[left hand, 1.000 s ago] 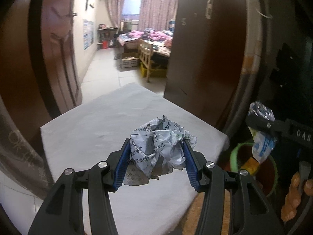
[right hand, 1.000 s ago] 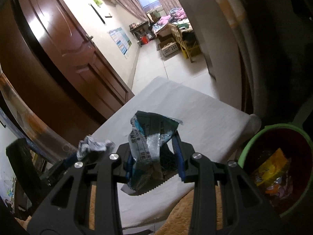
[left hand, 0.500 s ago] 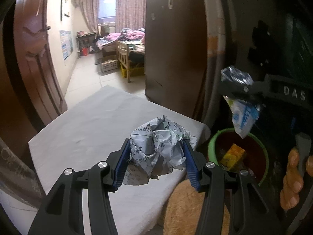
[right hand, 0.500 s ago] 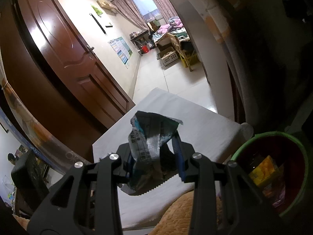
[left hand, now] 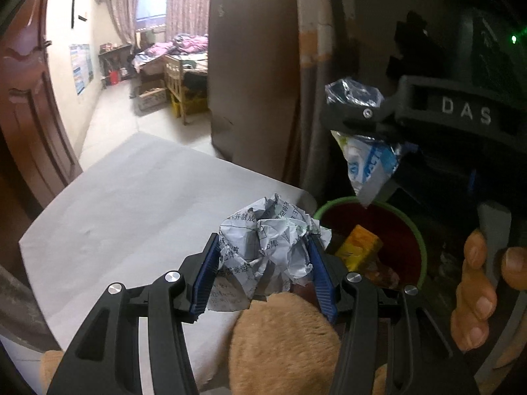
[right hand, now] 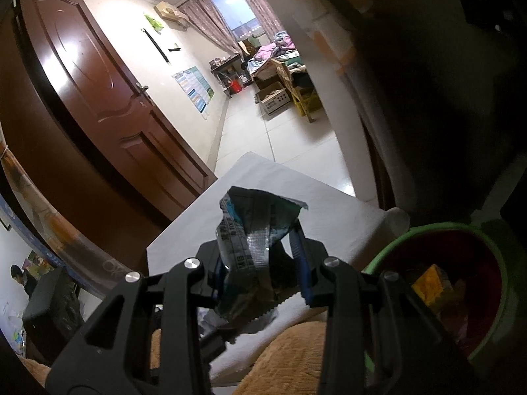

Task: Collect trash
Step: 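Carry the grey paper and blue wrapper over the green bin and open both tools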

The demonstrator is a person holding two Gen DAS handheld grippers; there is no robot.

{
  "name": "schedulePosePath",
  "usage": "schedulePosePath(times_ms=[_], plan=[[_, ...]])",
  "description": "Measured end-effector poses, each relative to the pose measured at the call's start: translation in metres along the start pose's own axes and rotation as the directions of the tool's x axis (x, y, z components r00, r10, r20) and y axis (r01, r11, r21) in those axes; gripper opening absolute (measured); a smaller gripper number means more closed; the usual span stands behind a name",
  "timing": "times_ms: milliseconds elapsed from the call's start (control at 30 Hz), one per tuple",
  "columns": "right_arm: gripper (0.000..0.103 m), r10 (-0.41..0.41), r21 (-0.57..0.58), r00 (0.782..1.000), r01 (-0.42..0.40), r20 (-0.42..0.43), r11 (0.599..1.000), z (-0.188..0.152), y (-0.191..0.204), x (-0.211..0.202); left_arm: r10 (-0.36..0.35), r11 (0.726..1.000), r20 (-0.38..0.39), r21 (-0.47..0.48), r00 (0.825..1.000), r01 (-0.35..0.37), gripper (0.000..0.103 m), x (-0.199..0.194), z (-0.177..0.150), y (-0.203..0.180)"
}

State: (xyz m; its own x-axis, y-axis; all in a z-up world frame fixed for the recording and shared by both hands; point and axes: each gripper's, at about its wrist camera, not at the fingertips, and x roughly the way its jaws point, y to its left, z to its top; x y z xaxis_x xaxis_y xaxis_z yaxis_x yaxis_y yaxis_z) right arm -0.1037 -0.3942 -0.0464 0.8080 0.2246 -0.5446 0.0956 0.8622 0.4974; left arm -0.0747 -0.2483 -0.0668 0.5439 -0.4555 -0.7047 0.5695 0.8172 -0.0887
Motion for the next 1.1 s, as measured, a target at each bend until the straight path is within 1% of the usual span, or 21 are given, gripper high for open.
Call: schedulePosePath(times_ms=[400, 700, 767, 867, 900, 933, 1100], plan=[[0.034, -0.098, 0.031, 0.995, 0.097, 0.015, 0.995, 0.012, -0.047, -0.008, -0.067, 0.997, -0.034, 0.035, 0.997, 0.068, 0.049, 0.031, 0.009, -0.040], [0.034, -0.174, 0.072, 0.985, 0.172, 0.020, 0.982, 0.014, -0.083, -0.012, -0.079, 0.995, -0.080, 0.057, 0.994, 0.084, 0.050, 0.056, 0.018, -0.053], [0.034, -0.185, 0.076, 0.982, 0.184, 0.017, 0.980, 0.013, -0.087, -0.012, -0.076, 0.994, -0.078, 0.078, 0.994, 0.082, 0.053, 0.062, 0.020, -0.058], [0.034, -0.206, 0.081, 0.979, 0.204, 0.011, 0.976, 0.013, -0.094, -0.012, -0.085, 0.991, -0.076, 0.100, 0.993, 0.093, 0.064, 0.069, 0.025, -0.066], [0.034, -0.211, 0.084, 0.977, 0.209, 0.008, 0.974, 0.013, -0.096, -0.013, -0.089, 0.990, -0.076, 0.105, 0.993, 0.097, 0.071, 0.069, 0.025, -0.068], [0.034, -0.214, 0.086, 0.977, 0.213, 0.006, 0.973, 0.013, -0.097, -0.013, -0.095, 0.989, -0.070, 0.107, 0.993, 0.102, 0.074, 0.068, 0.025, -0.068], [0.034, -0.228, 0.092, 0.974, 0.227, -0.002, 0.970, 0.011, -0.101, -0.013, -0.096, 0.992, -0.046, 0.078, 0.994, 0.099, 0.077, 0.056, 0.025, -0.056]])
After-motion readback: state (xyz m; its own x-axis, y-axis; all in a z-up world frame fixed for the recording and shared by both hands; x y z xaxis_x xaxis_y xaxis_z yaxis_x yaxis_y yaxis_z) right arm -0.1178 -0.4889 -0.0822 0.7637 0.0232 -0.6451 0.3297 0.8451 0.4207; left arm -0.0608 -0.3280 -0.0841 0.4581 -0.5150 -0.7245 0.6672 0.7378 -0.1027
